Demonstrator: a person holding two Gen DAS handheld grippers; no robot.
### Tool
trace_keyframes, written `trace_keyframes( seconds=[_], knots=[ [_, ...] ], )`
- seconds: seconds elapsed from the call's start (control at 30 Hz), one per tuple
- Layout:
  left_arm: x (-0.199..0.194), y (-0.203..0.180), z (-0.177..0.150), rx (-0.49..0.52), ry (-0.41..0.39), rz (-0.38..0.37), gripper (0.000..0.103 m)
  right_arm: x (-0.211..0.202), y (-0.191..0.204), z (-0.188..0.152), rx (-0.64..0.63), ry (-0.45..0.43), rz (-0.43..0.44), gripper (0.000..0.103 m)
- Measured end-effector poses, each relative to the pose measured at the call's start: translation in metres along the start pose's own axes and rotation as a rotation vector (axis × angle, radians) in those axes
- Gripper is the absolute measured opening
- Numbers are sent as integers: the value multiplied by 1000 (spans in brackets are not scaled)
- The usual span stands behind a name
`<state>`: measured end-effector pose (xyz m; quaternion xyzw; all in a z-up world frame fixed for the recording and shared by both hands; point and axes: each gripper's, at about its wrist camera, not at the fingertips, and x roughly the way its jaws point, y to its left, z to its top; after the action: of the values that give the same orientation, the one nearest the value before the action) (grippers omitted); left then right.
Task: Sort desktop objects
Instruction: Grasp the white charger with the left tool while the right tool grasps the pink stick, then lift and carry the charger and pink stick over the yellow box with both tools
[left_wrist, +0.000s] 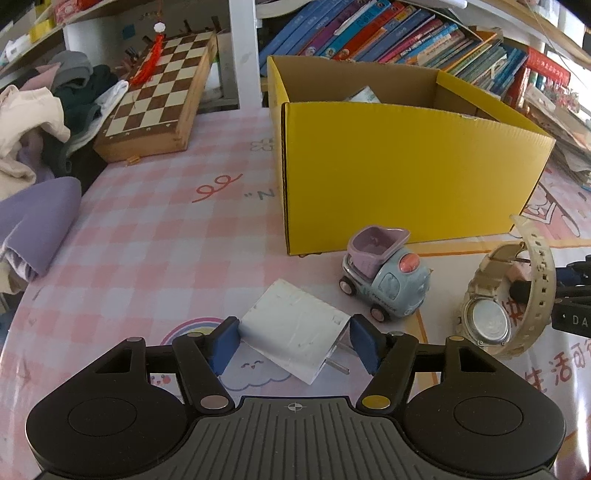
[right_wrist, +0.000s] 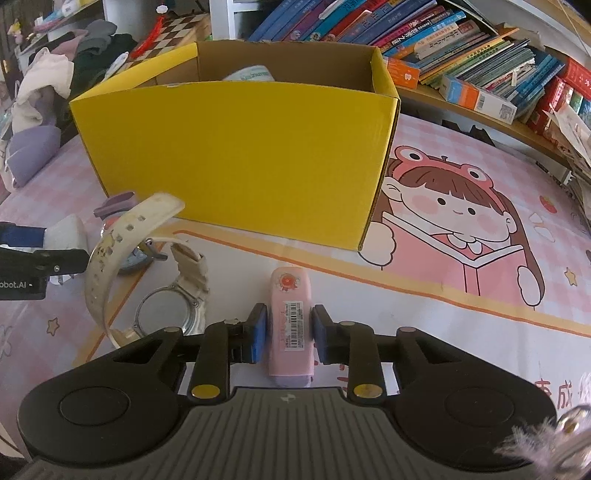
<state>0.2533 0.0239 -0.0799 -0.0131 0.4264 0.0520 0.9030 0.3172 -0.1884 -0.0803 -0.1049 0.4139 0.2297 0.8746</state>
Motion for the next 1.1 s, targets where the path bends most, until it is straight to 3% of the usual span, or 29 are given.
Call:
trace_keyframes(
  seconds=[0.5, 0.83, 1.1],
  knots=[
    [-7, 2, -4, 13, -8, -27, 65, -7, -4, -2, 32, -2, 0, 23],
    [-35, 4, 6, 42, -100, -29, 65, -29, -10, 4, 53, -49, -27, 23],
    [-63, 5, 33, 77, -215, -38, 65, -56, -27, 23, 67, -137, -71, 23]
  ],
)
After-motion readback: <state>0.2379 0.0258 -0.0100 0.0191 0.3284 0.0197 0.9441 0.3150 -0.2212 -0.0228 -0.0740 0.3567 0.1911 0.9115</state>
